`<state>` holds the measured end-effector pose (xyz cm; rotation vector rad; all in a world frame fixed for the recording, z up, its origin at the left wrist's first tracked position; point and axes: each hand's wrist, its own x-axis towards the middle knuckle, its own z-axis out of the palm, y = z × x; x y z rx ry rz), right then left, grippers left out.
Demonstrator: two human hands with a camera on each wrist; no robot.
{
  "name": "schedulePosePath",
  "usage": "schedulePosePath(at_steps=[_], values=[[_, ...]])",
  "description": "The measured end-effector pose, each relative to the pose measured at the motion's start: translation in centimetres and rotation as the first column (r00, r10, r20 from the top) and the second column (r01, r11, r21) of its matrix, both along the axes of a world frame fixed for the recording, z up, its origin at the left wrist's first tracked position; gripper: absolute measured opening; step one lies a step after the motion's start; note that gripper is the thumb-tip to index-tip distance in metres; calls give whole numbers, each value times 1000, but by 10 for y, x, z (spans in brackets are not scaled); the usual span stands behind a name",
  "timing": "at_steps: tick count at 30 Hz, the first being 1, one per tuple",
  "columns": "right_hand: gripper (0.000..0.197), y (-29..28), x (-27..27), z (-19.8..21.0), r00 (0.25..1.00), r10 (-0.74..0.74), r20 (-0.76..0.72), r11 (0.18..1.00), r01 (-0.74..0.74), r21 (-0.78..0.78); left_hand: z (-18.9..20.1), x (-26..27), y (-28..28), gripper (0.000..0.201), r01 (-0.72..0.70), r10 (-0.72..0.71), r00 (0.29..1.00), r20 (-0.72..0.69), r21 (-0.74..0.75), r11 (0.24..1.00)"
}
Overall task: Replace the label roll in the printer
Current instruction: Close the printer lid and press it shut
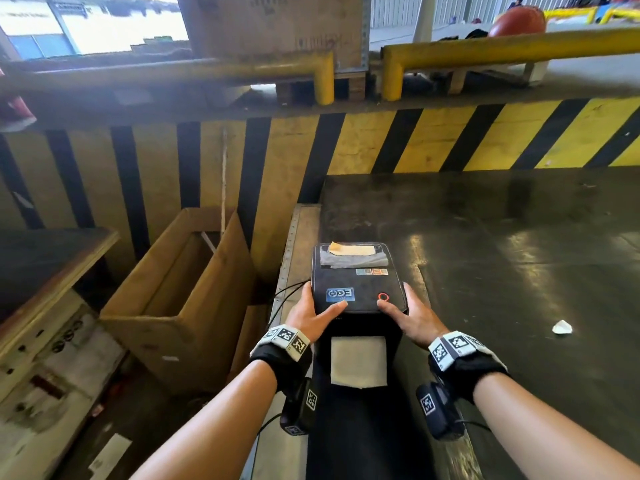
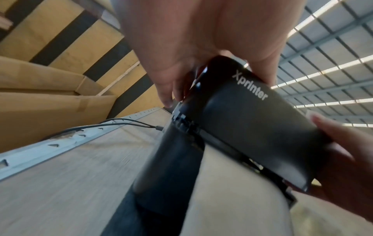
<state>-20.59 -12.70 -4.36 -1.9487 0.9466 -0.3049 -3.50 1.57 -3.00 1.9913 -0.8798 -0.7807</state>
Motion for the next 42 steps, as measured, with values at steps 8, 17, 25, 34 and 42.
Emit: schedulePosePath(at_steps=[8, 17, 25, 34, 42], values=[[77, 10, -5, -15, 997, -40, 63, 991, 32, 127, -21, 0, 4, 85, 9, -13, 999, -50, -65, 998], [87, 22, -7, -5, 993, -81, 88, 986, 67, 152, -29, 0, 5, 80, -16, 14, 1000, -13, -90, 996], [91, 29, -6, 2, 991, -93, 96, 985, 77, 152, -30, -1, 6, 75, -36, 37, 999, 3, -112, 993], [90, 31, -4, 3, 989, -116, 88, 985, 103, 139, -27, -1, 6, 74, -34, 34, 999, -9, -128, 991], [90, 26, -1, -3, 990, -113, 82, 986, 102, 134, -30, 2, 5, 77, -38, 36, 999, -16, -139, 990]])
